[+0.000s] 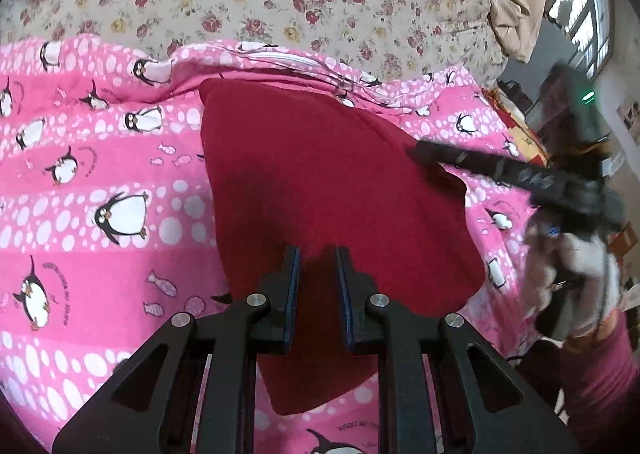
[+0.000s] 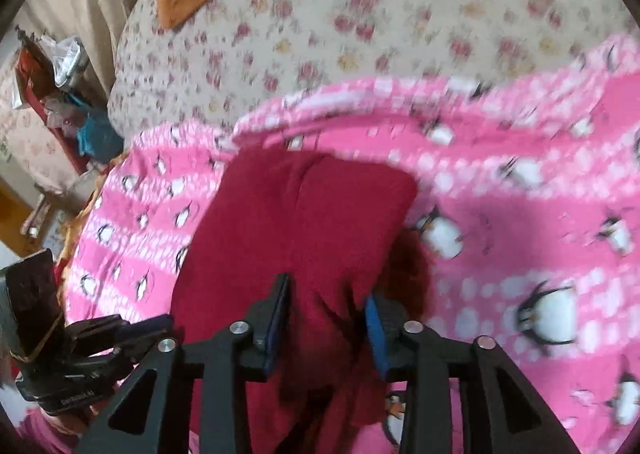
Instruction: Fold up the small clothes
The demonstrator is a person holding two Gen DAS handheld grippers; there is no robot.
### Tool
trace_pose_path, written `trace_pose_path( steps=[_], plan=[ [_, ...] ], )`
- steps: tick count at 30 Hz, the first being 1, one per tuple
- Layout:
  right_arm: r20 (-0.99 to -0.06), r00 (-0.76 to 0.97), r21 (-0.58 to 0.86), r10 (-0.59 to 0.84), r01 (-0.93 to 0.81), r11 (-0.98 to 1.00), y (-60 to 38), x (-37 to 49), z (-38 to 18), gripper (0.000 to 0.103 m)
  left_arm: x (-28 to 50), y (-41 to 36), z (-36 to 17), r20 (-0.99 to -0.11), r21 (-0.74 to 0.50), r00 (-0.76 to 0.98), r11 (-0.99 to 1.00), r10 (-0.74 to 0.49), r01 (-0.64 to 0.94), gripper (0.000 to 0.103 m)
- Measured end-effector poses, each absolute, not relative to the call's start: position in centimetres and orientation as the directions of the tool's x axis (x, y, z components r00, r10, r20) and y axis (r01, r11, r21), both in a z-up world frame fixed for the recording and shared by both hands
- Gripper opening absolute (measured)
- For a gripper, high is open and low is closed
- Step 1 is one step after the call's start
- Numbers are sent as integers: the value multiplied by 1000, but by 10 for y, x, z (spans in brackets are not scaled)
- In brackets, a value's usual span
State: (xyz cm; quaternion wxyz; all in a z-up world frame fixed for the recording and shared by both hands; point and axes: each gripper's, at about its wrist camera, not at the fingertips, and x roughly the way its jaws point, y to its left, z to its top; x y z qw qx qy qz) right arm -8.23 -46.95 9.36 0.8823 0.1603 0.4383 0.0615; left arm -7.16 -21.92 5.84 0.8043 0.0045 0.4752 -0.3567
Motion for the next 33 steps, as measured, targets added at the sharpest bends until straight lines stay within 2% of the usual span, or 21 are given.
trace_pose_path(
  steps=[1, 4, 9, 12, 14, 17, 21, 27, 33],
  plan=[
    [-742, 627, 324, 239, 23, 946, -468, -84, 101, 37, -72, -221, 58, -767, -334, 292, 743, -572, 580, 22],
    [-734, 621, 325, 277, -37, 945, -444, -74, 113, 38, -74, -224, 55, -768, -329, 300, 751, -565, 573, 24],
    [-810, 553, 198, 195, -56, 979, -417, -43, 79, 38, -77, -227, 55, -764, -304, 322, 753, -558, 583, 24],
    [-811, 547, 229, 206, -26, 973, -427, -43, 65, 38, -82, -230, 54, -769, -269, 344, 761, -538, 590, 24],
    [-811, 551, 219, 197, -28, 975, -426, -51, 73, 38, -85, -231, 55, -766, -259, 350, 758, -539, 599, 35],
    [-809, 559, 183, 182, -55, 982, -419, -74, 91, 38, -90, -233, 56, -760, -247, 361, 753, -541, 610, 46],
    [-804, 561, 185, 196, -77, 980, -413, -108, 101, 38, -95, -238, 57, -768, -194, 390, 765, -508, 614, 46],
    [-848, 513, 126, 132, -45, 991, -409, -135, 70, 38, -100, -236, 58, -770, -186, 406, 781, -493, 596, 46],
    [-821, 534, 233, 201, -9, 972, -430, -145, 81, 38, -99, -224, 64, -769, -207, 406, 793, -494, 573, 46]
  ],
)
